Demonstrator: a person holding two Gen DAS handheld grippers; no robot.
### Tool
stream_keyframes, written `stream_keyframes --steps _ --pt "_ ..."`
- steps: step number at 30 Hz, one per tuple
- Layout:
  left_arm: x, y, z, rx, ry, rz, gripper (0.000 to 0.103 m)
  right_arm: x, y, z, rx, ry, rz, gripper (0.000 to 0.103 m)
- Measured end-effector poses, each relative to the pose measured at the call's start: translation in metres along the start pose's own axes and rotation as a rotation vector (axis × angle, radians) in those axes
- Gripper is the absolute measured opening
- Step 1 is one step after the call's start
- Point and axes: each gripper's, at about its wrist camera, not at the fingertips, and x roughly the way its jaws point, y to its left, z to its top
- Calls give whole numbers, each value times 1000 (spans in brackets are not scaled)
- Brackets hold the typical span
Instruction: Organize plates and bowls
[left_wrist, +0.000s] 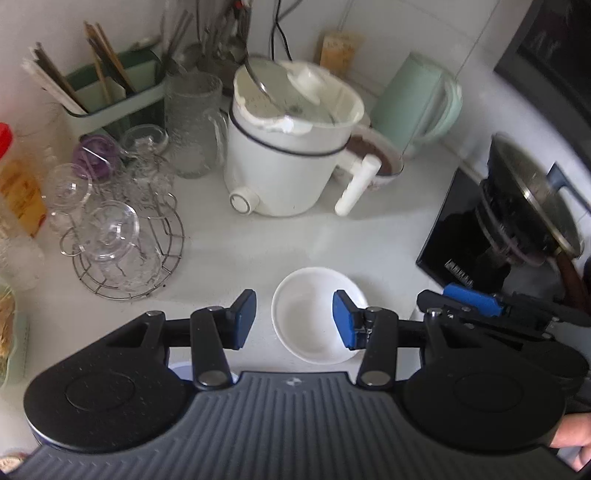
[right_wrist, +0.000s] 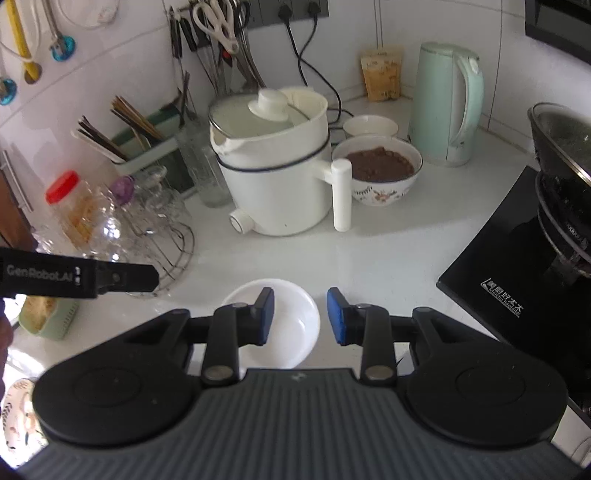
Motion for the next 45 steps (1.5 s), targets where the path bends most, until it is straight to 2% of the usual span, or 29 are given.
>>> stream_keyframes --steps 11,17,20,26,28,29,30,37,41,45 --pt "78 7 0 59 141 40 53 62 -28 -8 64 138 -43 35" --pt "106 13 -5 48 216 17 53 89 -35 -14 108 206 23 35" --pt "114 12 -7 53 237 -7 53 97 -34 -13 109 224 38 35" --pt "128 10 -7 30 257 -10 53 109 -32 -10 105 261 69 34" --pt "134 10 -5 27 272 -10 48 114 -33 -11 117 285 71 34" --pt "137 10 -4 25 281 -10 42 117 -33 -12 117 295 67 31" --pt "139 10 -3 24 287 -12 40 119 -33 -12 118 306 62 27" --pt "147 8 -5 32 307 -2 23 129 -30 -11 107 328 57 20" --pt "146 5 -8 33 296 -11 20 134 -34 -15 135 361 72 14" --pt "141 6 -9 19 278 -20 20 135 -35 -17 146 366 81 14"
